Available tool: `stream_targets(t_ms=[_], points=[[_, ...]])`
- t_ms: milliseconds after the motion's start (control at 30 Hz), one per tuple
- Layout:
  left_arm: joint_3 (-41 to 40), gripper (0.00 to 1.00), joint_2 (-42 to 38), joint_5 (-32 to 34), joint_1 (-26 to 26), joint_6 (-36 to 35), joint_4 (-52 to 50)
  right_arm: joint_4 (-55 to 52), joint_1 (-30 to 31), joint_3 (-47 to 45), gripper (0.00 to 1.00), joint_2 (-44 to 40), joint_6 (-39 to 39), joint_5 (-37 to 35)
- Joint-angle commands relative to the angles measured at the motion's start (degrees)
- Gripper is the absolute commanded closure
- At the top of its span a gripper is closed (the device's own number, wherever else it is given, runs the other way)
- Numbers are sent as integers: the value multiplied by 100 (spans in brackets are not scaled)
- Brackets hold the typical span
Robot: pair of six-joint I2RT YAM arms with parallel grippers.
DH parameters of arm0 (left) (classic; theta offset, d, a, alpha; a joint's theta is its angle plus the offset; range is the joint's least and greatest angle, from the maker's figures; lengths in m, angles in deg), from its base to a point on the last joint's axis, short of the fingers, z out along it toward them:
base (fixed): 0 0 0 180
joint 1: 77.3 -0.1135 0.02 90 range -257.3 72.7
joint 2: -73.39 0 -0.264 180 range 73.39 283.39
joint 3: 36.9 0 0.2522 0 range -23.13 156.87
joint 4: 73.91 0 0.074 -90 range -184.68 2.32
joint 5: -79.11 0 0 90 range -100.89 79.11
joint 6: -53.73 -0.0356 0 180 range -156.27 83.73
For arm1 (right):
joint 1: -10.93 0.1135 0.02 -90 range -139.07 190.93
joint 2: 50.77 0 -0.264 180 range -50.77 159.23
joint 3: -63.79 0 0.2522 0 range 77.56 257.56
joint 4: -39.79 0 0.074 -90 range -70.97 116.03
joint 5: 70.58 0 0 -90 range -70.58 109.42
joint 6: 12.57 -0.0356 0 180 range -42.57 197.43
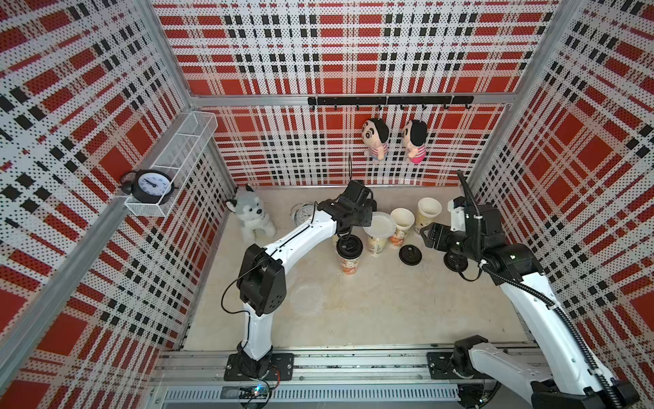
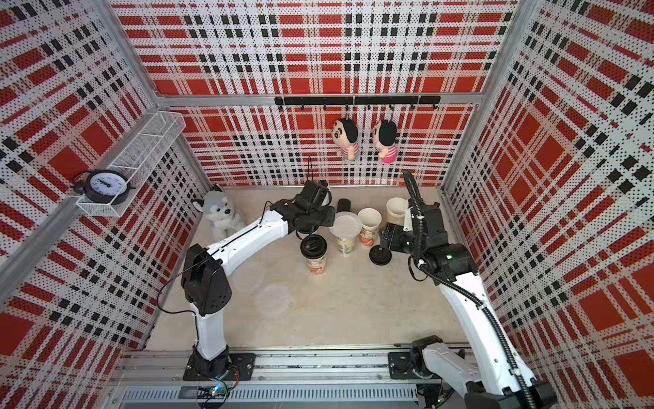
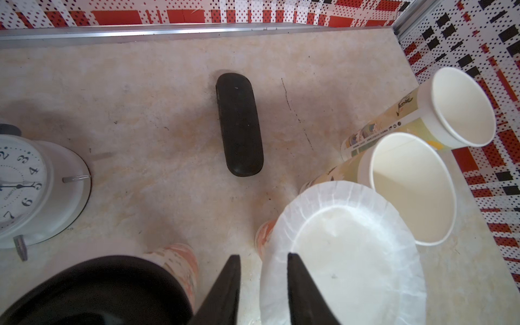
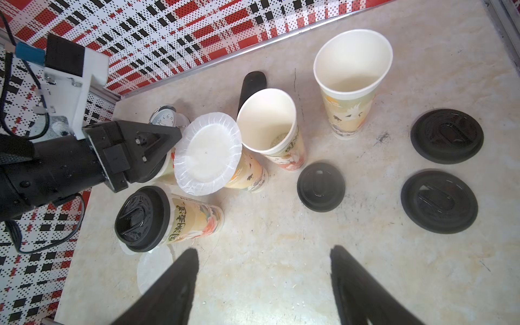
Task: Put the leak-proof paper on the milk tea cups
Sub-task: Place the leak-proof paper at the cup, then pick up the cup lid from the center of the board.
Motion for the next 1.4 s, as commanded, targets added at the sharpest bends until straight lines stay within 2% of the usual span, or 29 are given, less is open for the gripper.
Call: stream_targets(t_ms=[0, 133, 300, 433, 600, 767, 900, 1167, 1367], points=[[56, 61, 26, 14, -40, -48, 136, 15, -59, -30, 23, 6, 4, -65], [238, 51, -138, 6, -36, -50, 134, -132, -163, -69, 20, 177, -26, -259], [282, 40, -670, 111, -31, -99, 215, 52, -694, -588, 16, 440, -42, -121], [-161, 31, -1360, 230, -40, -125, 517, 307, -1388, -993, 14, 712, 27, 51], [-1084, 21, -2176, 139, -127, -86, 1027, 549, -2366, -989, 12, 1395, 101, -94], [-2000, 19, -2652, -202, -389, 78, 1550, 544, -2697, -168, 9, 2577, 299, -437], [-2358, 20, -2754, -308, -531, 69, 1716, 265, -2794, 773, 8, 3723, 653, -602], [-2445, 20, -2681, -453, -668, -38, 1736, -329, -2916, 2294, 7, 5381, 1119, -885], [-2432, 20, -2581, -478, -690, -28, 1739, -444, -2925, 2875, 7, 6019, 1278, -743]])
